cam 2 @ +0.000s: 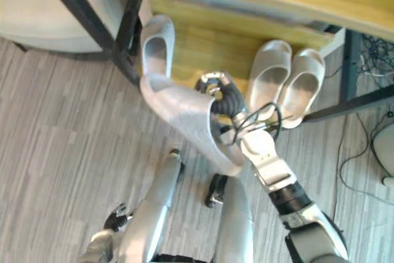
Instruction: Organize the slippers on the shoe rack
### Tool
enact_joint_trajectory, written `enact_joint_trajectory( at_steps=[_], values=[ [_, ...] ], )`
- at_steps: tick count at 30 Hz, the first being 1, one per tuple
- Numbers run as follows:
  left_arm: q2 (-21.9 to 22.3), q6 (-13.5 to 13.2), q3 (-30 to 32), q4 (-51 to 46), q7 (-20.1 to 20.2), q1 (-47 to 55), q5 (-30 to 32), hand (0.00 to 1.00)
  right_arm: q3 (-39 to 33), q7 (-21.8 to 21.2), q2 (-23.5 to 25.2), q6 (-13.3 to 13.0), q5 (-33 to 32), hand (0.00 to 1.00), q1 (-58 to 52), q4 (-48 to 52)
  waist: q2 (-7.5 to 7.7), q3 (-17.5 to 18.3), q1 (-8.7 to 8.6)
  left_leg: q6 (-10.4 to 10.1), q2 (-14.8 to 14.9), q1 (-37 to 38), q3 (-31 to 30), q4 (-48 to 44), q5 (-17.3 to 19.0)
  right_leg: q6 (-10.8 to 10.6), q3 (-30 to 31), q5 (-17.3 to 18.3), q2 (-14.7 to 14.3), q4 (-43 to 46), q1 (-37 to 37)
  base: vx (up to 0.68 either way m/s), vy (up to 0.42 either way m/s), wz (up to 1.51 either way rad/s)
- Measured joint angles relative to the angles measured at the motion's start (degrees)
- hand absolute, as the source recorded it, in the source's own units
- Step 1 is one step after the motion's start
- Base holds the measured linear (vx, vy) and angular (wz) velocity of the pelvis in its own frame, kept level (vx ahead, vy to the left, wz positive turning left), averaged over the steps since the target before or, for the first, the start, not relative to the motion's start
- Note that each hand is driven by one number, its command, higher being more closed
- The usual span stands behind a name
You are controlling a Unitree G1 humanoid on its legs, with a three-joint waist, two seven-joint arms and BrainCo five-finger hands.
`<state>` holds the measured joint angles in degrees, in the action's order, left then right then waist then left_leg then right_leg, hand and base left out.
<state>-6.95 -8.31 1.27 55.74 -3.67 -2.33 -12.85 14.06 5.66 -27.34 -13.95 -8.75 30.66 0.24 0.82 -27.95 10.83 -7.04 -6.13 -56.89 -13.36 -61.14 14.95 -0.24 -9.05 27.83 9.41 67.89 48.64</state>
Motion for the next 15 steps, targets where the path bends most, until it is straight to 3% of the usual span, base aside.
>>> enact_joint_trajectory(
  at_steps=[4, 12, 15],
  values=[
    [0.70, 0.21, 0.17, -0.79, -0.68, -1.27, -0.90, 0.00, -4.17, 4.99, 2.33, 0.72, 1.01, 1.00, 3.92, -3.21, 0.14, -1.44, 0.90, -0.24, 0.38, -3.75, 0.06, -2.03, -0.09, 0.71, -0.93, 0.96, 0.72, 3.35, 3.52, -0.10, -0.031, 0.13],
    [1.62, 0.25, 2.12, -2.83, -3.90, -1.44, -0.92, 0.00, -11.48, 17.39, 6.95, 5.63, 8.12, 1.00, 13.41, -12.27, 0.15, -1.44, 1.83, -1.43, 0.64, -7.78, -0.66, -4.53, -0.05, 2.01, -2.20, 2.64, 1.32, 7.22, 7.57, -0.05, -0.013, 0.05],
    [1.63, 0.27, 2.16, -2.90, -4.41, -1.45, -0.91, 0.00, -13.54, 20.20, 7.67, 7.46, 8.87, 1.00, 16.05, -15.64, 0.15, -1.43, 1.96, -1.89, 0.64, -8.34, -1.11, -5.62, 0.30, 2.09, -2.65, 3.54, 1.32, 8.27, 7.79, -0.03, 0.006, 0.04]
  ],
)
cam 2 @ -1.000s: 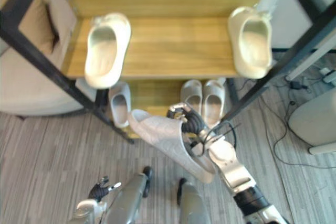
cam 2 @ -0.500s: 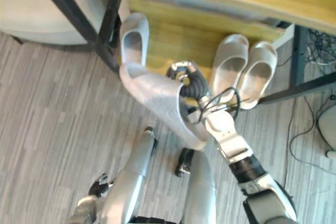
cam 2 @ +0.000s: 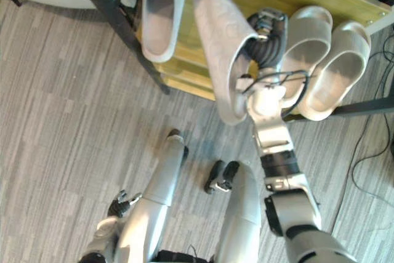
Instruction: Organize the slippers on the shoe rack
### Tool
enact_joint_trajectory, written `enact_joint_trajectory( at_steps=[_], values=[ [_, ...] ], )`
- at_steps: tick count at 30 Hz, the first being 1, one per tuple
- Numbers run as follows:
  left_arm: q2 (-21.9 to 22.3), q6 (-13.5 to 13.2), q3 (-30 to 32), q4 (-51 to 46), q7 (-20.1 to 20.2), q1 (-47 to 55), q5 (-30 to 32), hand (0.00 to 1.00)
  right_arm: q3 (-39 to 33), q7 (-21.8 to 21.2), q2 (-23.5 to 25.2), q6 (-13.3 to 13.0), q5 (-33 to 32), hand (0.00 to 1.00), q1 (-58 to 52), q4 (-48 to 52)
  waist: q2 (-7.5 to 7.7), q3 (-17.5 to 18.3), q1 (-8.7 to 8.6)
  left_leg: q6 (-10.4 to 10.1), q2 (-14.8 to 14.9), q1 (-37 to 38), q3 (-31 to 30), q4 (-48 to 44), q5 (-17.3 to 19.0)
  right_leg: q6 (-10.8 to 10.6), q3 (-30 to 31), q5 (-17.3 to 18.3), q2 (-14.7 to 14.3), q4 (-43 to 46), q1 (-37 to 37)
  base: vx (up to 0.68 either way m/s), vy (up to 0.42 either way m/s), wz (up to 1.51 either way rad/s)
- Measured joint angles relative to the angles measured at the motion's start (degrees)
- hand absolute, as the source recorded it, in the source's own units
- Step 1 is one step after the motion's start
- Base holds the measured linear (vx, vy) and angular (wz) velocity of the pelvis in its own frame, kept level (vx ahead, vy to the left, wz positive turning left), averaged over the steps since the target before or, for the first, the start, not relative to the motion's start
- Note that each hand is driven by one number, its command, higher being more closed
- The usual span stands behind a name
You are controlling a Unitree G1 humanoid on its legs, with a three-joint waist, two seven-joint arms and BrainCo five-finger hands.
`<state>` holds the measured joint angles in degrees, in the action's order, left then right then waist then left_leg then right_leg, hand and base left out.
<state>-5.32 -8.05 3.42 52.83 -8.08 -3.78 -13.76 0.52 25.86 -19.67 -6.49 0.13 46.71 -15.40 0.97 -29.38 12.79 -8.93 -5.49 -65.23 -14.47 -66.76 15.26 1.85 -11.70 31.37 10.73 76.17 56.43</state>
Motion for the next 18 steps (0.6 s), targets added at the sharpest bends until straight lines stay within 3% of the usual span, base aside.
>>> enact_joint_trajectory(
  at_steps=[6, 16, 17, 18],
  values=[
    [0.36, -0.05, 1.21, -0.34, -0.82, -0.32, -1.43, 0.00, -2.31, 3.00, 4.11, 3.35, 2.07, 1.00, 8.17, -8.42, -0.02, 0.03, 0.35, -0.56, 0.10, -0.78, -0.63, -0.32, 0.33, 0.55, -0.56, 0.53, -0.14, 0.61, 0.78, -0.01, 0.006, 0.01],
    [1.05, -0.17, 1.91, -0.29, -0.82, -0.32, -3.33, 0.00, -2.57, 3.93, 4.45, 7.00, 2.50, 1.00, 16.64, -21.19, -0.18, 0.51, 2.36, -1.14, -0.10, -1.86, -1.85, -0.17, 0.26, 1.34, -1.86, 1.02, -0.02, 0.81, 1.46, -0.02, 0.020, 0.04],
    [1.12, -0.18, 1.90, -0.26, -0.82, -0.32, -3.35, 0.00, -2.55, 3.93, 4.64, 7.16, 2.42, 0.00, 17.56, -22.64, -0.21, 0.63, 2.64, -1.22, -0.10, -1.87, -1.95, -0.01, 0.22, 1.48, -2.02, 1.09, -0.01, 0.81, 1.49, -0.03, 0.015, 0.04],
    [1.13, -0.19, 1.89, -0.26, -0.82, -0.32, -3.35, 0.00, -2.55, 3.93, 4.66, 7.16, 2.41, 0.00, 17.65, -22.79, -0.22, 0.66, 2.68, -1.24, -0.10, -1.87, -1.96, 0.02, 0.21, 1.50, -2.04, 1.10, 0.00, 0.81, 1.50, -0.02, 0.008, 0.05]
  ],
)
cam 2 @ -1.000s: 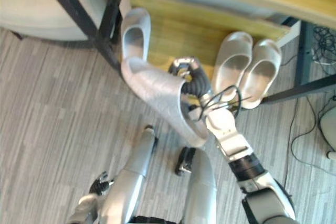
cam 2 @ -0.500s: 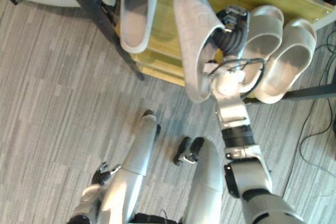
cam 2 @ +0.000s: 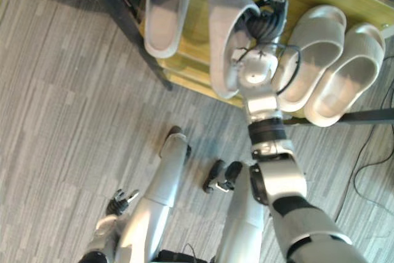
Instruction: Organize the slippers on the shoe rack
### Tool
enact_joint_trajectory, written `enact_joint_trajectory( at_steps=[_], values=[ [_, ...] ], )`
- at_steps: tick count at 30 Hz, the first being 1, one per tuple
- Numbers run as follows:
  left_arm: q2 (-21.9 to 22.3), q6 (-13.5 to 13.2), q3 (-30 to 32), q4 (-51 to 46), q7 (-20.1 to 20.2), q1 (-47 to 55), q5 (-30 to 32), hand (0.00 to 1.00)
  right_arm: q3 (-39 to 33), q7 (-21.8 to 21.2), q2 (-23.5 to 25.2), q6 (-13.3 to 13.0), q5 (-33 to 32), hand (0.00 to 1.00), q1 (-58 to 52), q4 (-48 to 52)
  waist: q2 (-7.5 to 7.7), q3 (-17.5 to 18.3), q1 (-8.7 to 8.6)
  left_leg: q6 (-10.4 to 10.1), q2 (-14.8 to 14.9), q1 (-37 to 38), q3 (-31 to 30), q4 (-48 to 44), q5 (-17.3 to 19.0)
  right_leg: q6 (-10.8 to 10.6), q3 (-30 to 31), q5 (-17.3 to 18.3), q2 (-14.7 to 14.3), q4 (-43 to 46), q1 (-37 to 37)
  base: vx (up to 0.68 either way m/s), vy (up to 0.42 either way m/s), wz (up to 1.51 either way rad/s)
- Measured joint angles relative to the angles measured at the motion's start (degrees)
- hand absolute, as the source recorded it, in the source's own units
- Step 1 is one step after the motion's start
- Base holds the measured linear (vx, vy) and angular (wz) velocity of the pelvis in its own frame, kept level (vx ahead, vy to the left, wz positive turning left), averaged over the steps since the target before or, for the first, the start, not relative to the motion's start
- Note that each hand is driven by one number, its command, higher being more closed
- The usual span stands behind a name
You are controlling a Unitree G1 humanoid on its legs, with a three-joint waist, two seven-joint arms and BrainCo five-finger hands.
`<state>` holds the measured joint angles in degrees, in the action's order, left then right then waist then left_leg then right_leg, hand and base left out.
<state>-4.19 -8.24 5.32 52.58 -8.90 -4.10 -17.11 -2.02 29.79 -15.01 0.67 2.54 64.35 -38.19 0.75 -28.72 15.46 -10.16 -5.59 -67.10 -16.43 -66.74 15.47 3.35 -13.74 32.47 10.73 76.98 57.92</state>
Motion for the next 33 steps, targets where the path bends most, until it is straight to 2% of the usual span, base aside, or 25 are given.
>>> enact_joint_trajectory(
  at_steps=[4, 18, 25, 33],
  values=[
    [0.23, -0.17, -0.23, 1.54, -0.02, 0.03, -0.53, 0.00, 0.07, 0.33, 0.31, 0.21, -0.55, 0.00, 1.30, -3.88, -0.29, 2.24, 0.54, -0.28, -0.07, -0.73, -0.44, 0.32, -0.13, 0.42, -0.63, 0.29, 0.15, -0.01, 0.56, -0.02, 0.019, 0.06],
    [1.00, -0.15, -0.25, 2.03, 0.16, 0.03, -1.70, 0.00, 0.02, 0.45, 0.37, 0.32, -6.03, 0.00, 3.08, -5.72, -1.82, 3.26, 0.63, -0.71, 0.11, -0.56, -0.61, 0.93, -0.35, 0.84, -0.88, 0.54, 0.12, 0.00, 0.62, -0.02, 0.031, 0.01],
    [1.02, -0.09, -0.21, 2.04, 0.21, 0.03, -2.19, 0.00, 0.01, 0.11, 0.92, 0.32, -5.94, 0.00, 3.03, -5.66, -1.82, 3.26, 0.56, -0.79, 0.41, 0.24, 0.04, 1.49, -0.40, 0.85, -0.15, 0.51, -0.03, -0.14, 0.44, -0.02, 0.044, -0.03],
    [1.00, 0.10, -0.12, 1.94, 0.29, 0.02, -2.24, 0.00, 0.59, -1.72, 1.66, 0.28, -5.86, 0.00, 1.66, -5.19, -1.81, 3.27, 0.33, -0.86, 1.63, 0.96, 0.16, 1.78, -0.35, 0.55, 0.19, 0.10, -1.52, -1.23, -0.18, -0.01, 0.029, -0.07]
  ],
)
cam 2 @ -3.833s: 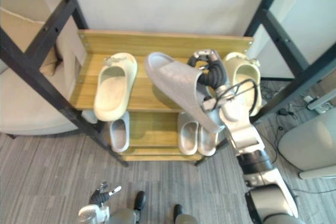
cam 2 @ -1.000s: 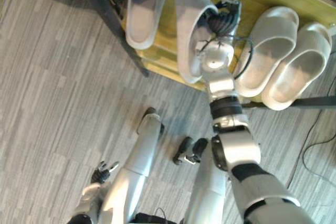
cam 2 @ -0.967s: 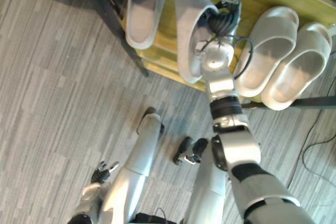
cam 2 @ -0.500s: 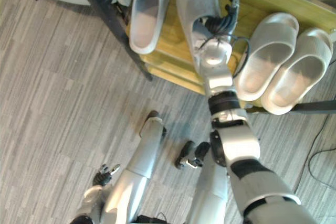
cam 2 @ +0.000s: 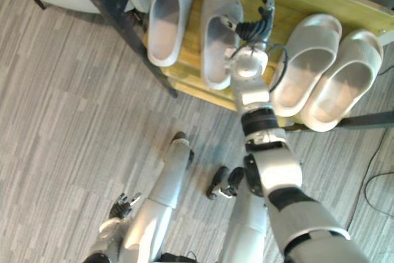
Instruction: Organize the slippers on the shoe rack
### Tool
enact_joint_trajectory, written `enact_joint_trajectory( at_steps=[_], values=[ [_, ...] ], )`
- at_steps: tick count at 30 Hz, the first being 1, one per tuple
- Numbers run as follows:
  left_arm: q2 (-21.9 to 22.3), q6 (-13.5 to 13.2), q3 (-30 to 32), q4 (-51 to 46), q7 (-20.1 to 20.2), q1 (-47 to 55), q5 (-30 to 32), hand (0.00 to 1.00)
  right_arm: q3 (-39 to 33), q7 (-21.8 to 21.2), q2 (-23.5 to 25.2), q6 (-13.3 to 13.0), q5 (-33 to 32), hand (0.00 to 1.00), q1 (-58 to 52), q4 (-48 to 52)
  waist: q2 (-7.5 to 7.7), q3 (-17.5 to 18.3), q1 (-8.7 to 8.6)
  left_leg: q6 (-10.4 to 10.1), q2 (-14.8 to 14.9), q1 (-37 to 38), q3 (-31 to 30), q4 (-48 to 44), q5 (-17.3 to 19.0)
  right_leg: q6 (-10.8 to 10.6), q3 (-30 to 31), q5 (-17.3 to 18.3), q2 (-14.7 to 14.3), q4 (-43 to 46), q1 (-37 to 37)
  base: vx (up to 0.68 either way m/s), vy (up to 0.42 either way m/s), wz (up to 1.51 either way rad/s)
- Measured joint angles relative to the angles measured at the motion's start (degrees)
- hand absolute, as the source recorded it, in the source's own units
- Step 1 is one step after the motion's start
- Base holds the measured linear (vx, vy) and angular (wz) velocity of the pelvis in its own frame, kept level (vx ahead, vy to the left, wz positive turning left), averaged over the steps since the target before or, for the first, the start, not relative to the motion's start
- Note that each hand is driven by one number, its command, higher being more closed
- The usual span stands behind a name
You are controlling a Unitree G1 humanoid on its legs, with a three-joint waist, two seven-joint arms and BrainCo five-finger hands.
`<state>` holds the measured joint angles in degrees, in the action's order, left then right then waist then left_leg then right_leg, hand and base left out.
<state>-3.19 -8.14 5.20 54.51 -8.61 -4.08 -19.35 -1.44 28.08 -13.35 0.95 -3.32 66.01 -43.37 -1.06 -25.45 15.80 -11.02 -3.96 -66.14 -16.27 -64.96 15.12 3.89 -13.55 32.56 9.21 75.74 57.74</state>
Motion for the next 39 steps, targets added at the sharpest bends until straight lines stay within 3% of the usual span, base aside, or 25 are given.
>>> enact_joint_trajectory(
  at_steps=[8, 16, 27, 39],
  values=[
    [-0.11, 0.19, 0.64, -0.40, 0.02, -0.12, -1.11, 0.00, 1.45, -0.92, 3.53, -0.57, 0.89, 0.00, -6.27, 10.09, 0.05, 0.02, -1.11, -0.01, 0.39, 0.60, 0.23, 0.38, 0.01, -0.15, 0.24, -0.08, -0.32, -0.35, -0.39, -0.01, 0.019, -0.02],
    [0.10, 1.34, 4.95, -0.50, 0.00, -1.31, -1.13, 0.00, 1.89, -0.95, 13.32, -1.67, 0.79, 0.00, -18.65, 19.98, 0.95, 0.41, -2.56, 0.02, 1.25, 2.40, 0.52, 2.29, 0.01, -1.17, 0.50, -0.84, -1.23, -3.13, -2.25, 0.01, 0.043, -0.04],
    [-0.11, 2.29, 8.33, -0.89, -0.13, -3.40, -1.20, 0.00, 1.95, -3.41, 17.35, -3.86, -6.95, 0.00, -22.46, 20.08, 2.65, -0.11, -3.37, 0.28, 1.47, 4.27, 1.50, 2.96, 0.15, -1.44, 1.31, -1.03, -1.22, -4.02, -3.88, 0.00, 0.060, -0.02],
    [0.07, 2.34, 9.61, -0.46, -0.13, -5.43, -2.20, 0.00, 2.41, -5.27, 18.22, -5.16, -15.73, 0.00, -17.76, 15.69, 3.22, -0.63, -3.22, 0.29, 1.36, 3.93, 1.34, 2.82, 0.17, -1.48, 1.12, -1.02, -1.16, -4.09, -3.78, -0.01, 0.056, 0.01]
  ],
)
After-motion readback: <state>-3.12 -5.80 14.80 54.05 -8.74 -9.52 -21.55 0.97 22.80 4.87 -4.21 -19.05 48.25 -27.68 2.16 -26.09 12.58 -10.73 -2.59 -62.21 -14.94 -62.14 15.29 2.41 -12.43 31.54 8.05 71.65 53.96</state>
